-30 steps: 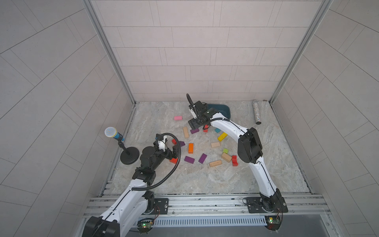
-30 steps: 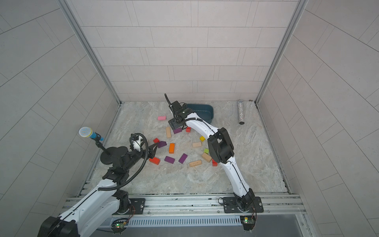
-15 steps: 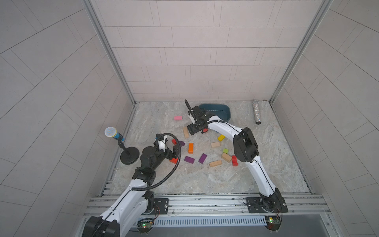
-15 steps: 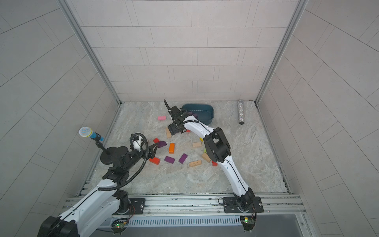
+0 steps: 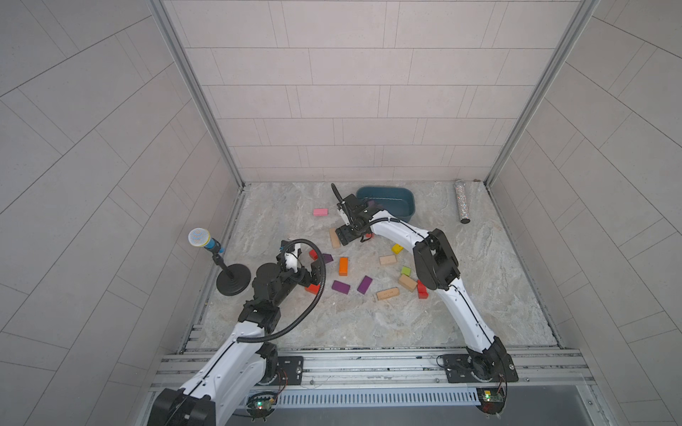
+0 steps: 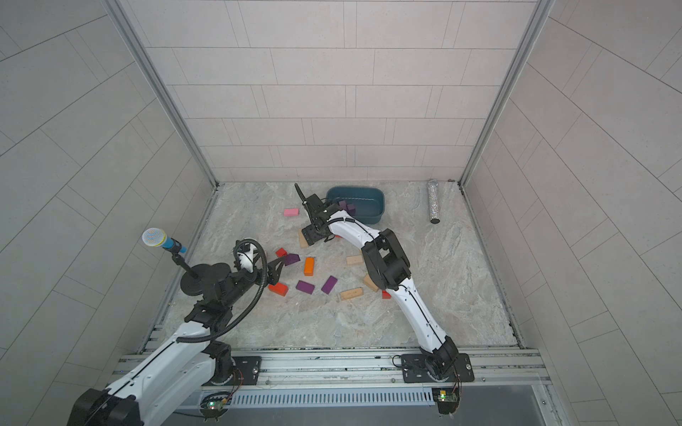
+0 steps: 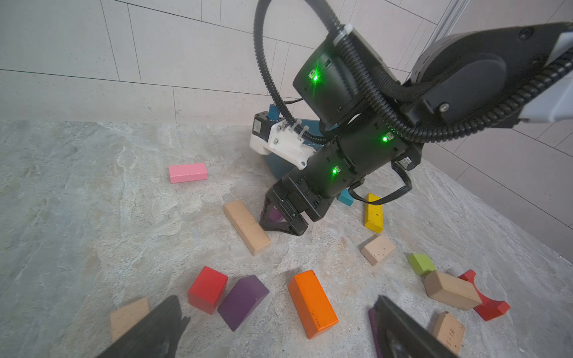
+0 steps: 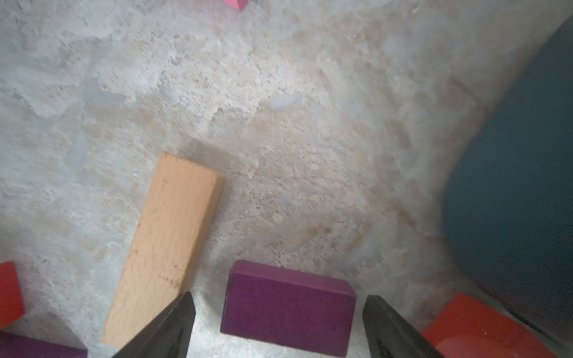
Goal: Pick purple bricks into the storage bin
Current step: Pick up the building block from the center of the board.
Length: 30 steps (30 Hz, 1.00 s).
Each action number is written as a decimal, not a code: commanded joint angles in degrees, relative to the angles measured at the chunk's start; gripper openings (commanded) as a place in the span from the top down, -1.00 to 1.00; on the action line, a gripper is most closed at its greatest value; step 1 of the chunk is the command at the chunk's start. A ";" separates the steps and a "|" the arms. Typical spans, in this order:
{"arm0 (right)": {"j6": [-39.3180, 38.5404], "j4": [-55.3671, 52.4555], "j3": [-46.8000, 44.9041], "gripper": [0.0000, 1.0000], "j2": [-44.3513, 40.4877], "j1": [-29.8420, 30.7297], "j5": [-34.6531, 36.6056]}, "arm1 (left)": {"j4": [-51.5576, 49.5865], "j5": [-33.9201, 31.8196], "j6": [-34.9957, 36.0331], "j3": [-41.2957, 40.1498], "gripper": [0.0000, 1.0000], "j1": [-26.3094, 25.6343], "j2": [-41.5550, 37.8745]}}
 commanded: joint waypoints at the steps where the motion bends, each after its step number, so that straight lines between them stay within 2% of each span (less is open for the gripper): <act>1: 0.38 -1.27 1.76 -0.78 0.82 0.18 1.12 | 0.63 0.58 0.22 1.39 -1.00 -0.19 -0.43; 10: 0.61 -2.00 3.21 -0.71 2.30 0.01 1.60 | 0.63 0.58 0.32 1.33 -1.00 -0.23 -0.34; 19: 1.27 -2.28 2.39 -0.52 2.49 -0.17 1.79 | 0.68 0.54 0.31 1.22 -1.00 -0.22 -0.30; 23: 1.47 -2.29 2.12 -0.28 2.50 -0.26 1.41 | 0.72 0.58 0.33 1.22 -1.00 -0.25 -0.36; 26: 1.67 -2.45 2.16 0.00 2.41 -0.26 1.39 | 0.72 0.64 0.33 1.22 -1.00 -0.21 -0.34; 30: 1.72 -3.22 2.20 0.09 1.93 -0.43 1.31 | 0.72 0.58 0.29 1.26 -1.00 -0.23 -0.34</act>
